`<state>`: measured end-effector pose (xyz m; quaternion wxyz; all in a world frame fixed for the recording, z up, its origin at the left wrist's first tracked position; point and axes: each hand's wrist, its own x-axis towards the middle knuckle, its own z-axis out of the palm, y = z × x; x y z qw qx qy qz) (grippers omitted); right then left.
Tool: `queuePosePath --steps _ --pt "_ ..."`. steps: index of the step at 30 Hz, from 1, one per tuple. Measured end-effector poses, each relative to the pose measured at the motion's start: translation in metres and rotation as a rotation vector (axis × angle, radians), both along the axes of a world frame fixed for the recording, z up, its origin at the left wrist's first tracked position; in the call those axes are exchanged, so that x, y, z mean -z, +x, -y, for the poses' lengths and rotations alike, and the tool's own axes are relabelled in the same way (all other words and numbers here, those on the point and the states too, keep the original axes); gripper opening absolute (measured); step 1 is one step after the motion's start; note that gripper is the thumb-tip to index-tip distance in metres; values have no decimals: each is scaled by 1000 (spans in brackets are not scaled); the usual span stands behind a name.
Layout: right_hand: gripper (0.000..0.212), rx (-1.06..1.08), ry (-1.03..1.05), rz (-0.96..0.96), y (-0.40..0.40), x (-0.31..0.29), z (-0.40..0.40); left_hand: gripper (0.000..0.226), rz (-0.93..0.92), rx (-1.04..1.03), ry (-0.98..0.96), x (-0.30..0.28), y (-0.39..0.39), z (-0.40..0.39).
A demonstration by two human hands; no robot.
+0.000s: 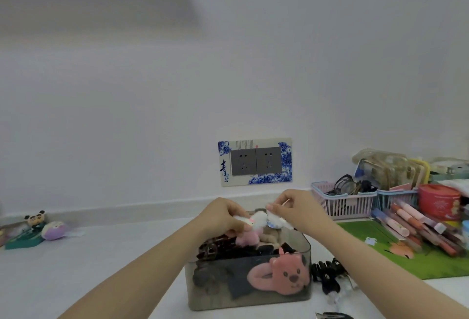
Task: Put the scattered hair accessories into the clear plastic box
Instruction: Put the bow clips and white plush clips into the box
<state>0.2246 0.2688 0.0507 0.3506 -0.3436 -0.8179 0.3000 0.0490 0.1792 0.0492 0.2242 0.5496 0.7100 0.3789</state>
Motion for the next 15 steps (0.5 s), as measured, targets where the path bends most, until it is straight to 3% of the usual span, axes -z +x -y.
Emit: queuePosePath --steps 4,7,12,15 --pt "23 -17 72 75 -18 10 -18 17 -150 17 -64 8 -3 -19" --pt "21 -63 93 156 -25 20 -29 15 -140 50 -117 18 -6 -24" --pt "16 -152 165 335 -36 24 -42 13 -300 45 -66 28 -11 -33" --pt "12 -205 175 366 -41 27 -46 16 -287 39 -44 31 -15 -36"
